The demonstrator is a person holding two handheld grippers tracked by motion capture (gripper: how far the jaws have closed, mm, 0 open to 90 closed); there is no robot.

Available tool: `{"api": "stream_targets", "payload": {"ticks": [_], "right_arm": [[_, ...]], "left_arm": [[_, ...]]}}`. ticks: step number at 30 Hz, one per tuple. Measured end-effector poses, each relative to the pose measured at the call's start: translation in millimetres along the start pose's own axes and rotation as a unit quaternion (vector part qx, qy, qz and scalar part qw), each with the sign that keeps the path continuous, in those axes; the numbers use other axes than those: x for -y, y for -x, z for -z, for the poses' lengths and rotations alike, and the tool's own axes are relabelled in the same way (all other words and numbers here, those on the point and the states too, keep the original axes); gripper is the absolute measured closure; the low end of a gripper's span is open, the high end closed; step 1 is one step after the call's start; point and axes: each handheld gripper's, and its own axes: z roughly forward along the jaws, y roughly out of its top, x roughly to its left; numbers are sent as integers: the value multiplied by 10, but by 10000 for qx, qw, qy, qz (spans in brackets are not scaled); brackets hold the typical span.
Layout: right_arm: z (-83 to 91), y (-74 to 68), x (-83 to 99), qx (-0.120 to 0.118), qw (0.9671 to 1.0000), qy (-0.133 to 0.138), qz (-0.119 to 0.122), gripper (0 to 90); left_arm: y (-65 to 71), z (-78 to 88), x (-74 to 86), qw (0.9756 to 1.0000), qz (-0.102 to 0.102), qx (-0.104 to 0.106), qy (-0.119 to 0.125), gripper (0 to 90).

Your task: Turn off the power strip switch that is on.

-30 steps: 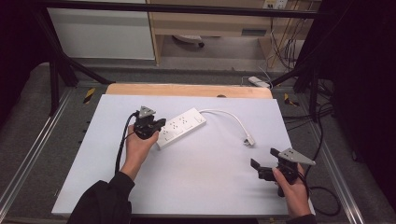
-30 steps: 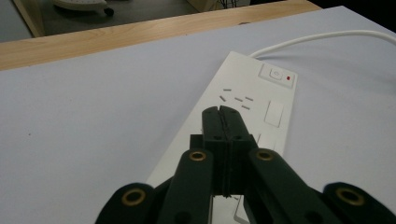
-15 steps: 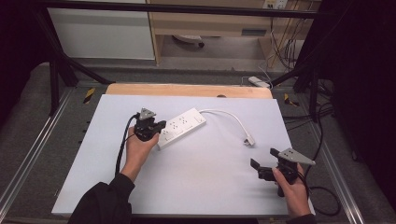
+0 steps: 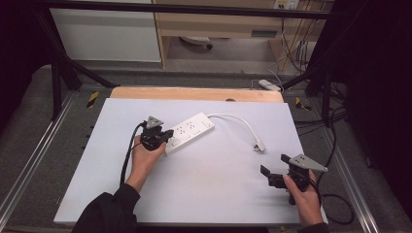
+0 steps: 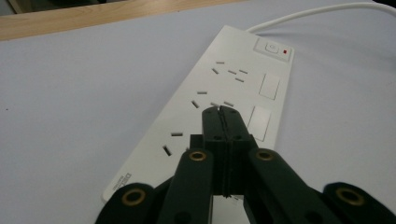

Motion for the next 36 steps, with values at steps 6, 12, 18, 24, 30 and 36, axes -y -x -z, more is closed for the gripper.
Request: {"api": "stream_targets", "payload": {"ticks": [6, 12, 18, 24, 30, 36], "right_arm": [[-1, -2, 0, 7, 10000, -13, 0, 25], [0, 2, 1, 26, 10000, -32, -27, 25], [-2, -2, -2, 25, 10000, -39, 2, 29], [0, 0, -2, 4, 10000, -33, 3, 28], [-4, -1, 0, 1, 10000, -46, 19, 29], [-3, -2, 0, -3, 10000, -50, 19, 30]], "left_arm": [[22, -6, 24, 10000, -20, 33, -40, 899], [42, -10, 28, 10000, -37, 54, -49, 899], [60, -17, 60, 9999, -15, 87, -50, 899], [60, -19, 76, 9999, -7, 90, -73, 899], [69, -17, 82, 9999, -19, 88, -73, 899], [76, -26, 114, 9999, -25, 101, -116, 900]]}}
